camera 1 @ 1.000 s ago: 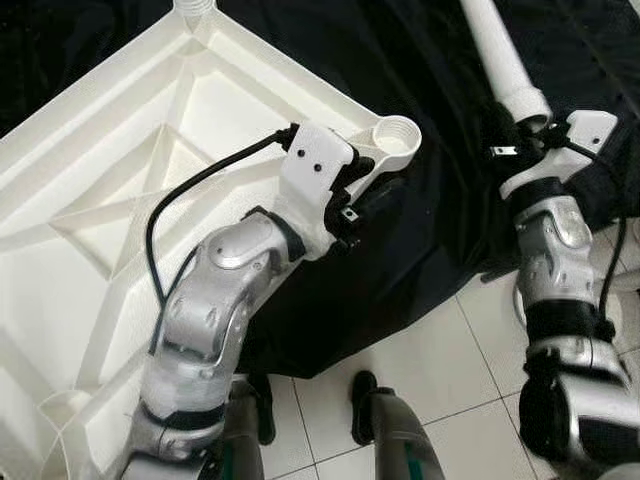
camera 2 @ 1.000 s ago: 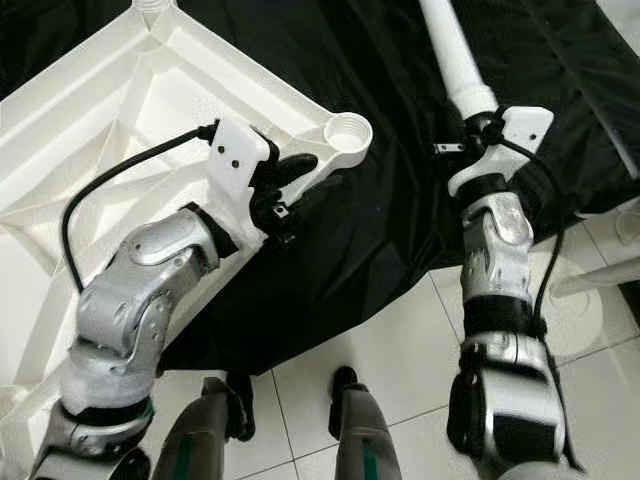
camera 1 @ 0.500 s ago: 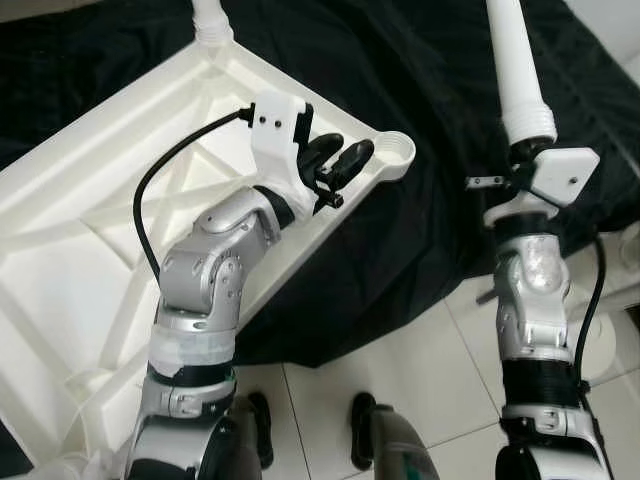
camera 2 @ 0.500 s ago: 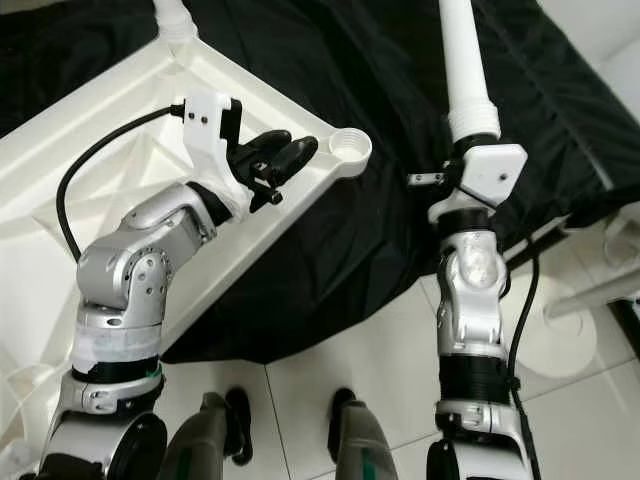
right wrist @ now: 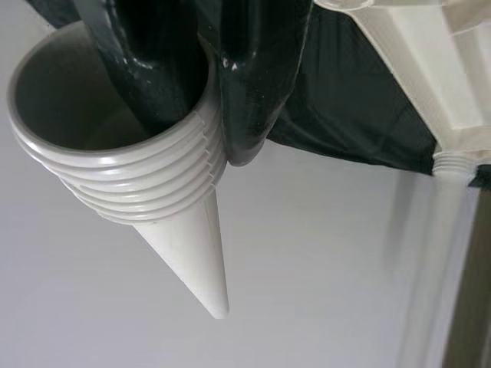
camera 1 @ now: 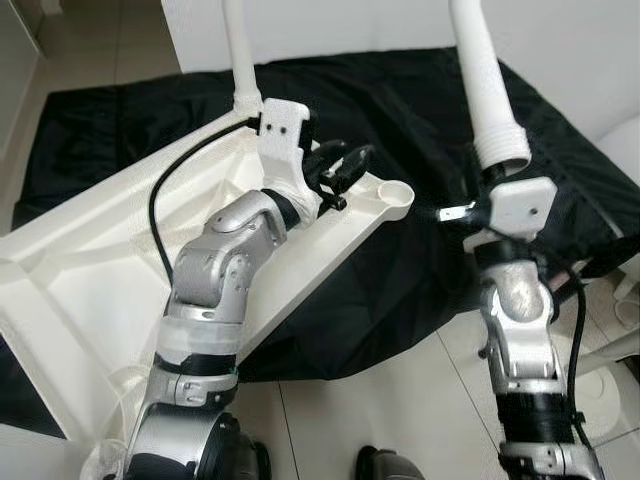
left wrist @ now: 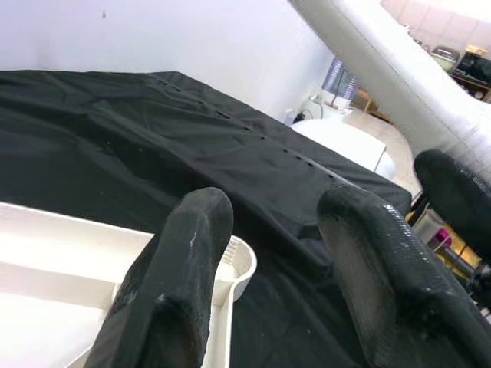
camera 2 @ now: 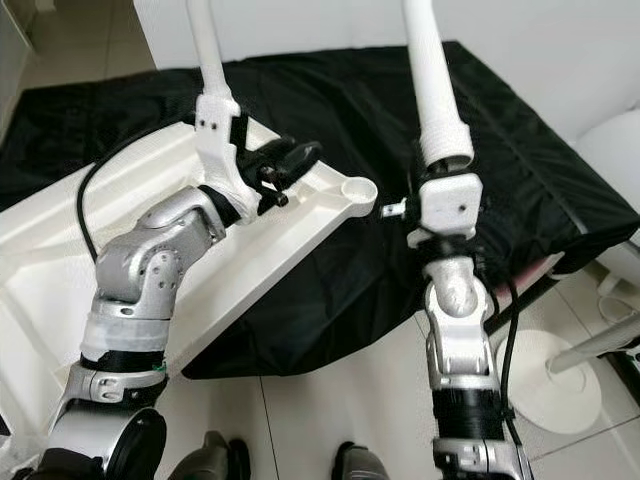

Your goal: Building children table

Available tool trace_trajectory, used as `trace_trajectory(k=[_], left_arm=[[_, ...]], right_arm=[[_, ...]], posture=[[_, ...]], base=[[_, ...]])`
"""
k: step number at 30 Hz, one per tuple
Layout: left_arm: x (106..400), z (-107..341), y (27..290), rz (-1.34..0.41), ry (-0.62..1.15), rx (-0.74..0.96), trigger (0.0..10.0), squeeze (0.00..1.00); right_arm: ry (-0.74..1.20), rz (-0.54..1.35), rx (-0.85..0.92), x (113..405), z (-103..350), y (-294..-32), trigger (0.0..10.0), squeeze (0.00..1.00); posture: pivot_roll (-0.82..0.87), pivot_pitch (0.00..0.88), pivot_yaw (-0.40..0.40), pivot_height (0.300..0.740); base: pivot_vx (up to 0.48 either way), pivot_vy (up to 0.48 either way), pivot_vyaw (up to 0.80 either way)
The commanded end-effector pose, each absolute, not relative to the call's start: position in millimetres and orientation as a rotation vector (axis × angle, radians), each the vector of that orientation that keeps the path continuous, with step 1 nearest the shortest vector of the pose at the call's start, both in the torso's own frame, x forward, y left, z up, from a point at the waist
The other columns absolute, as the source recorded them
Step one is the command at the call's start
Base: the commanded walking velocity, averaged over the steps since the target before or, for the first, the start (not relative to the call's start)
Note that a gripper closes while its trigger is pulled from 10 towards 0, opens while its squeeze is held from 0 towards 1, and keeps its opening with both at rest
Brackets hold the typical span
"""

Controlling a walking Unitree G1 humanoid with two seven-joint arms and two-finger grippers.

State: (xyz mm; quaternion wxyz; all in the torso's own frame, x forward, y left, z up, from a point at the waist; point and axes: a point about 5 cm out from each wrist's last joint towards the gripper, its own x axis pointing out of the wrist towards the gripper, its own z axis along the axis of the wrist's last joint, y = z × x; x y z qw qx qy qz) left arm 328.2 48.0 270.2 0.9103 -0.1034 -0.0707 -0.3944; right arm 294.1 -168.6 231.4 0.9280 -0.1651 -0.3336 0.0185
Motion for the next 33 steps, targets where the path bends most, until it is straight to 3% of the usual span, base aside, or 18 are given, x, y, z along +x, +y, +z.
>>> trace_trajectory(k=[1, 2, 3, 10, 11, 13, 14, 19, 27, 33], left_arm=[[325, 272, 40, -0.91, -0.15, -0.228, 10.0, 0.0], [326, 272, 39, -0.93, -0.142, -0.249, 10.0, 0.69], [325, 274, 38, -0.969, -0.133, -0.276, 10.0, 1.0], [322, 287, 34, -1.111, -0.111, -0.357, 10.0, 1.0], [321, 292, 32, -1.169, -0.098, -0.373, 10.0, 0.77], [320, 295, 30, -1.207, -0.089, -0.381, 10.0, 0.77], [319, 297, 28, -1.241, -0.075, -0.386, 10.0, 0.0], [327, 294, 21, -1.266, 0.061, -0.427, 10.0, 0.0], [334, 302, 17, -1.27, 0.102, -0.489, 10.0, 0.0], [355, 322, 21, -1.207, 0.202, -0.687, 10.0, 0.0]], right_arm=[[-0.722, 0.051, -0.359, 288, 233, -164, 10.0, 0.0], [-0.724, 0.065, -0.369, 287, 230, -161, 10.0, 0.0], [-0.73, 0.088, -0.388, 285, 228, -156, 10.0, 0.0], [-0.744, 0.174, -0.478, 281, 218, -144, 10.0, 0.0], [-0.747, 0.194, -0.503, 280, 214, -141, 10.0, 0.0], [-0.749, 0.207, -0.518, 280, 212, -139, 10.0, 0.0], [-0.759, 0.223, -0.544, 279, 211, -137, 10.0, 0.0], [-0.798, 0.259, -0.617, 275, 205, -129, 10.0, 0.0], [-0.813, 0.281, -0.701, 271, 193, -125, 10.0, 0.0], [-0.876, 0.267, -0.876, 262, 174, -124, 10.0, 0.0]], posture=[[-0.05, 0.069, 0.051, 0.74], [-0.05, 0.067, 0.05, 0.74], [-0.04, 0.067, 0.051, 0.74], [-0.03, 0.062, 0.043, 0.74], [-0.02, 0.055, 0.038, 0.74], [-0.02, 0.055, 0.038, 0.74], [-0.02, 0.052, 0.036, 0.74], [-0.02, 0.045, 0.033, 0.74], [-0.02, 0.032, 0.033, 0.74], [-0.03, 0.017, 0.04, 0.74]], base=[[0.0, 0.0, 0.0], [0.0, 0.0, 0.0], [0.0, 0.0, 0.0], [0.0, 0.0, 0.0], [0.0, 0.0, 0.0], [0.0, 0.0, 0.0], [0.0, 0.0, 0.0], [0.0, 0.0, 0.0], [0.0, 0.0, 0.0], [0.0, 0.0, 0.0]])
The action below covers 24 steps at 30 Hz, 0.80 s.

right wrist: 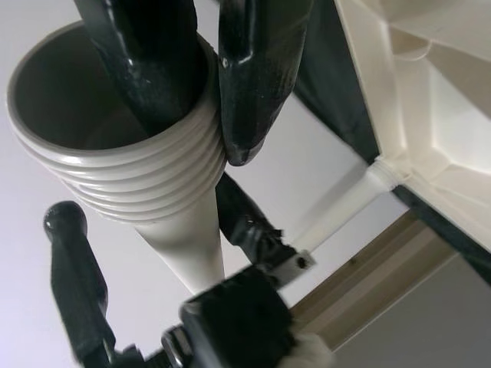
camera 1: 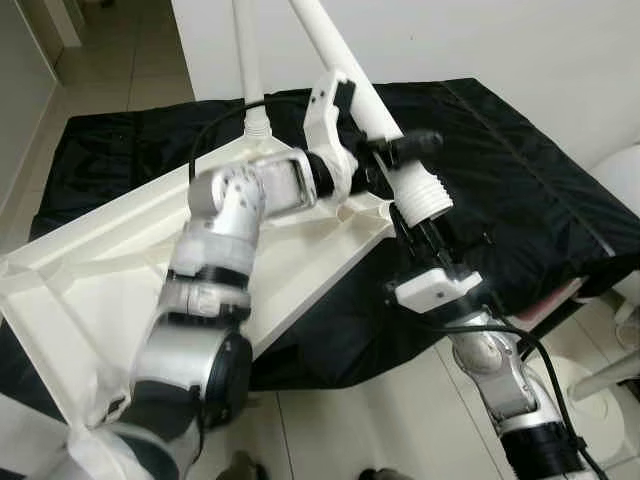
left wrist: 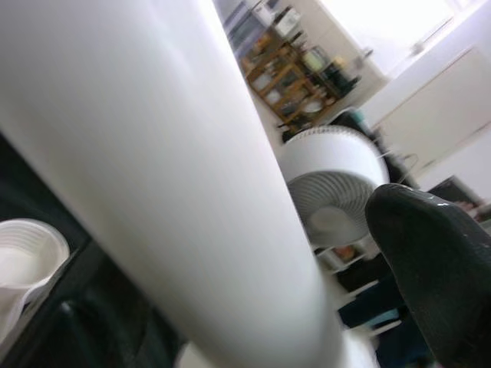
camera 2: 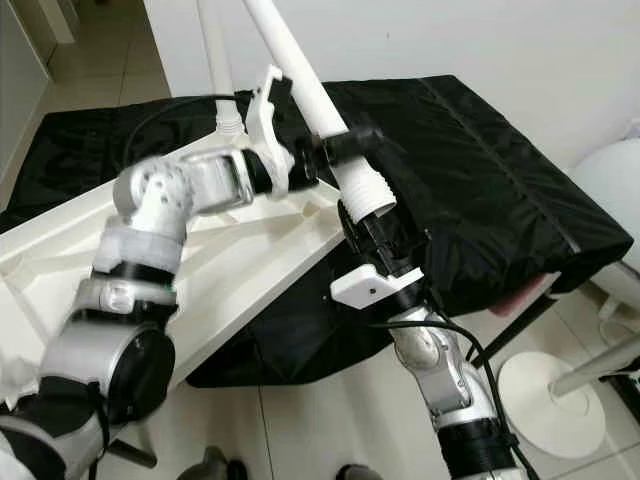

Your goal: Building children table

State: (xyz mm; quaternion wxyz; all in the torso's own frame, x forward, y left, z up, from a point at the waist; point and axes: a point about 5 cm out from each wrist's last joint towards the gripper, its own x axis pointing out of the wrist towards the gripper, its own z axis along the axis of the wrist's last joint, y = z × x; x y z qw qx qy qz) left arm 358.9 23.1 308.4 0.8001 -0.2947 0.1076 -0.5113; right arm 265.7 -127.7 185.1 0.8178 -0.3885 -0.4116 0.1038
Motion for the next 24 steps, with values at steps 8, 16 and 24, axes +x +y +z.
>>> trace_trajectory(k=[8, 16, 24], left_arm=[[376, 350, 39, -1.102, 0.153, -0.738, 10.0, 0.0], [392, 354, 55, -0.949, 0.148, -0.746, 10.0, 0.0], [393, 356, 56, -0.963, 0.12, -0.742, 0.0, 0.0]], right_arm=[[-0.881, 0.173, -1.051, 248, 144, -134, 10.0, 0.0], [-0.854, 0.108, -1.118, 246, 127, -143, 10.0, 0.0], [-0.877, 0.078, -1.129, 248, 126, -144, 10.0, 0.0]], posture=[[-0.02, 0.02, 0.047, 0.74], [-0.01, 0.032, 0.055, 0.74], [-0.01, 0.042, 0.053, 0.74]], base=[[0.0, 0.0, 0.0], [0.0, 0.0, 0.0], [0.0, 0.0, 0.0]])
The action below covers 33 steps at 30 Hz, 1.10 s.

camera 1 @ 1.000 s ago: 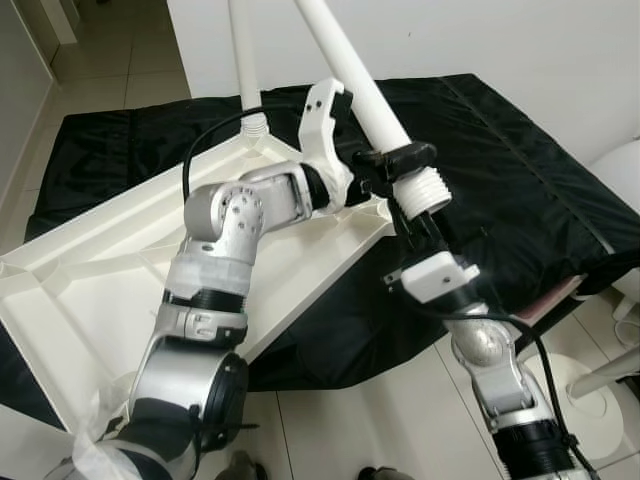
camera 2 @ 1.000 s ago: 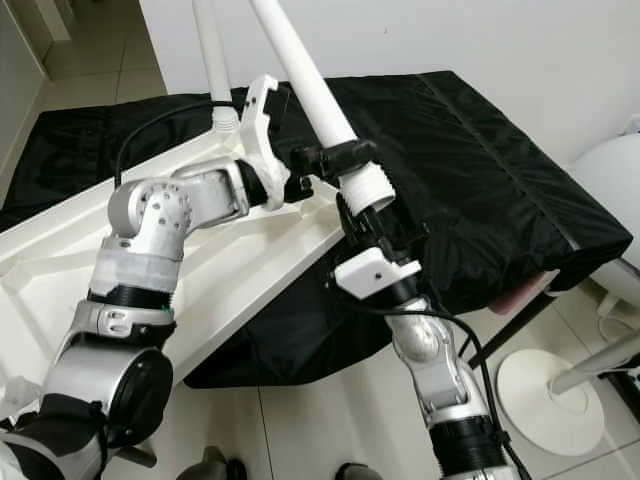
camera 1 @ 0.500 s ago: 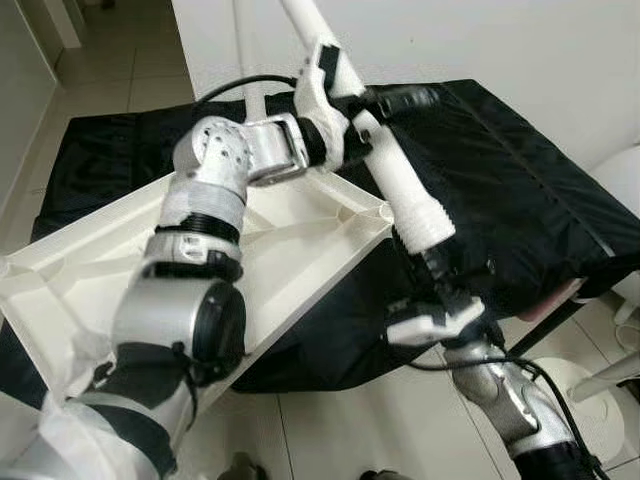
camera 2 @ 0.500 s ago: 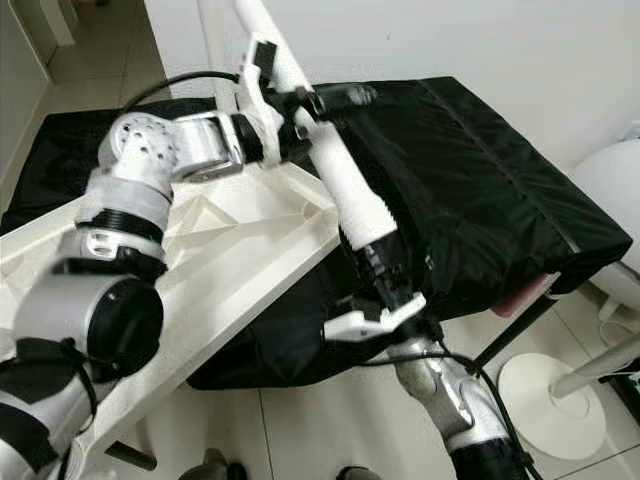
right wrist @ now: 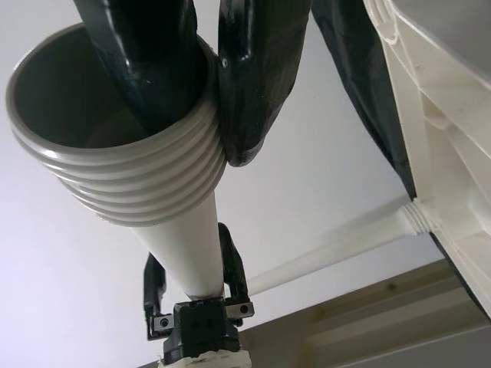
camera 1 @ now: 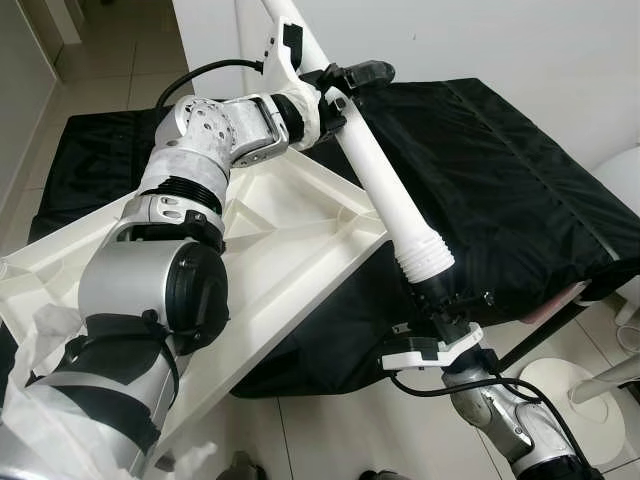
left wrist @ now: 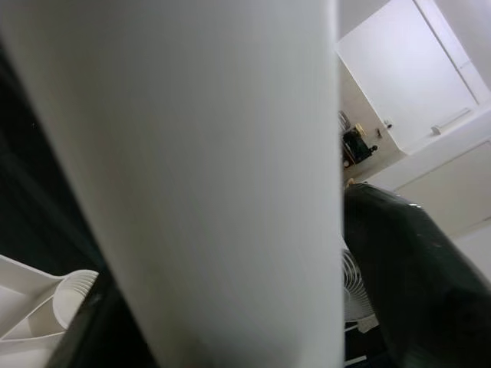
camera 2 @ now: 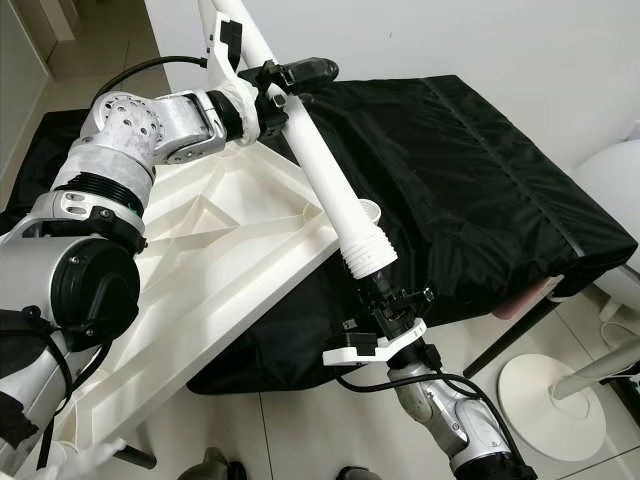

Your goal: Building children table

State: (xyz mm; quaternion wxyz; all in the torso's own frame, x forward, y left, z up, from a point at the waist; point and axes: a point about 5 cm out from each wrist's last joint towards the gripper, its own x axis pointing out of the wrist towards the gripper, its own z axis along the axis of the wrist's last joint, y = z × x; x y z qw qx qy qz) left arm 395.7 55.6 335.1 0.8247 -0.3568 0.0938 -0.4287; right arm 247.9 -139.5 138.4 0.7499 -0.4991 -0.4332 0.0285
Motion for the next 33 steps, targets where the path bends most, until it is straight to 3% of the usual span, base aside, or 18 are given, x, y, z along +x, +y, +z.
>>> trace_trajectory(k=[1, 10, 11, 21, 22, 33], left_arm=[[393, 356, 56, -0.968, 0.118, -0.741, 0.0, 0.0], [396, 361, 59, -0.968, 0.099, -0.752, 0.0, 0.0], [396, 362, 61, -0.963, 0.091, -0.76, 0.0, 0.0], [399, 366, 68, -0.934, 0.062, -0.777, 0.0, 0.0], [400, 366, 69, -0.928, 0.063, -0.761, 10.0, 0.0], [405, 374, 89, -0.834, -0.011, -0.746, 10.0, 0.0]], right_arm=[[-0.88, 0.072, -1.131, 249, 126, -144, 10.0, 0.0], [-0.901, 0.047, -1.123, 252, 125, -147, 10.0, 0.0], [-0.906, 0.045, -1.109, 252, 126, -147, 10.0, 1.0], [-0.921, 0.006, -1.098, 249, 126, -151, 10.0, 1.0], [-0.913, 0.002, -1.102, 247, 123, -152, 10.0, 0.0], [-0.813, -0.026, -1.103, 237, 107, -166, 10.0, 0.0]], posture=[[-0.01, 0.042, 0.053, 0.74], [-0.01, 0.048, 0.049, 0.74], [-0.01, 0.05, 0.048, 0.74], [-0.01, 0.051, 0.043, 0.74], [-0.01, 0.051, 0.04, 0.74], [0.01, 0.055, 0.032, 0.74]], base=[[0.0, 0.0, 0.0], [0.0, 0.0, 0.0], [0.0, 0.0, 0.0], [0.0, 0.0, 0.0], [0.0, 0.0, 0.0], [0.0, 0.0, 0.0]])
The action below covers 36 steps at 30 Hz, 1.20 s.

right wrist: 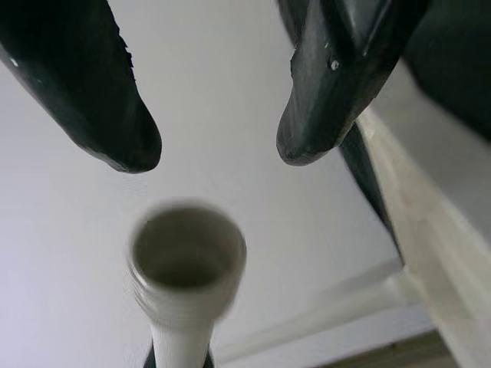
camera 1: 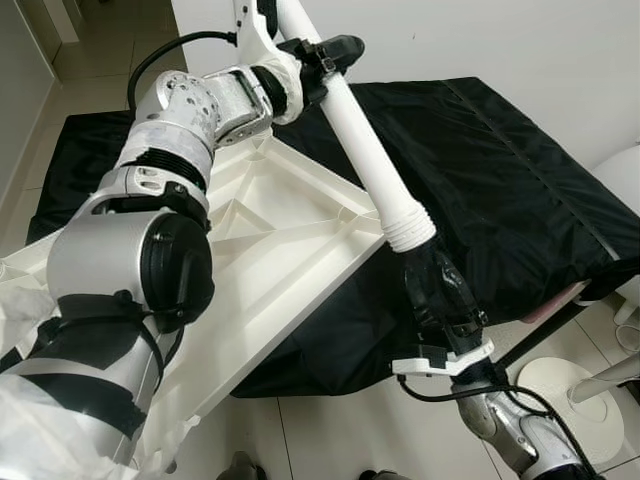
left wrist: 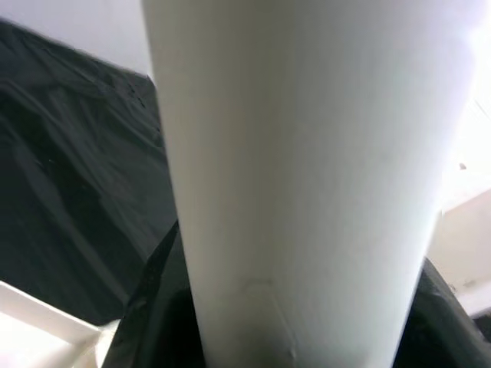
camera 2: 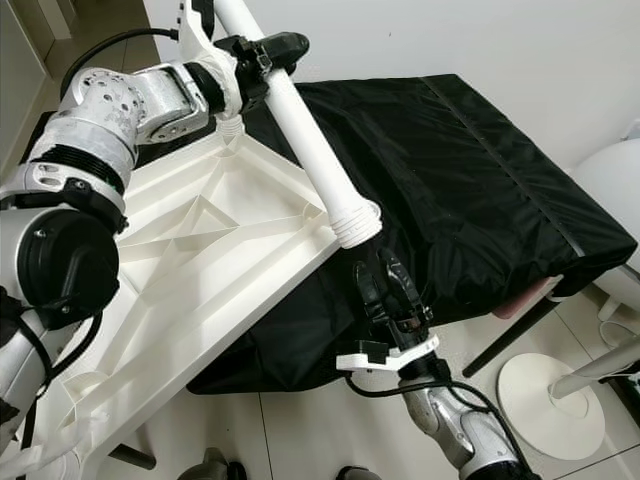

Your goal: Building children table

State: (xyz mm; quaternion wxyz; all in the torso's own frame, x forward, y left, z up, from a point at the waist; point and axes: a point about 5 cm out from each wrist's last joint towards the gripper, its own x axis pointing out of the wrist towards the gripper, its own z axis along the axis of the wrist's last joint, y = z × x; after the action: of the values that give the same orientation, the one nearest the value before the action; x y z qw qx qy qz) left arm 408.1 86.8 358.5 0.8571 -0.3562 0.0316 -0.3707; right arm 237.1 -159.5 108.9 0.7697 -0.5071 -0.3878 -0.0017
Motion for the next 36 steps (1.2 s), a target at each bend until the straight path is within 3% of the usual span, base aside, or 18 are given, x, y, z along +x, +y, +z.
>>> trace_trajectory(k=[1, 10, 15, 18, 24, 28, 36], left_arm=[[405, 374, 89, -0.834, -0.011, -0.746, 10.0, 0.0], [407, 384, 102, -0.783, -0.106, -0.736, 10.0, 0.0], [406, 394, 107, -0.746, -0.214, -0.677, 10.0, 0.0], [406, 396, 106, -0.736, -0.245, -0.646, 10.0, 0.0], [405, 391, 89, -0.692, -0.305, -0.489, 10.0, 0.0], [402, 390, 77, -0.662, -0.375, -0.371, 10.0, 0.0], [395, 381, 60, -0.662, -0.457, -0.267, 10.0, 0.0]], right_arm=[[-0.813, -0.026, -1.103, 237, 107, -166, 10.0, 0.0], [-0.747, -0.137, -1.031, 245, 121, -179, 10.0, 0.0], [-0.68, -0.206, -0.775, 262, 151, -181, 10.0, 0.0], [-0.667, -0.182, -0.709, 266, 157, -178, 10.0, 0.0], [-0.608, 0.098, -0.537, 284, 188, -154, 10.0, 0.0], [-0.57, 0.189, -0.436, 292, 207, -150, 10.0, 0.0], [-0.535, 0.245, -0.399, 298, 225, -150, 10.0, 0.0]], posture=[[0.01, 0.055, 0.032, 0.74], [0.01, 0.056, 0.012, 0.74], [0.01, 0.046, 0.008, 0.74], [0.01, 0.042, 0.01, 0.74], [-0.01, 0.023, 0.006, 0.74], [-0.01, 0.01, 0.007, 0.74], [-0.02, 0.0, 0.007, 0.74]], base=[[0.0, 0.0, 0.0], [0.0, 0.0, 0.0], [0.0, 0.0, 0.0], [0.0, 0.0, 0.0], [0.0, 0.0, 0.0], [0.0, 0.0, 0.0], [0.0, 0.0, 0.0]])
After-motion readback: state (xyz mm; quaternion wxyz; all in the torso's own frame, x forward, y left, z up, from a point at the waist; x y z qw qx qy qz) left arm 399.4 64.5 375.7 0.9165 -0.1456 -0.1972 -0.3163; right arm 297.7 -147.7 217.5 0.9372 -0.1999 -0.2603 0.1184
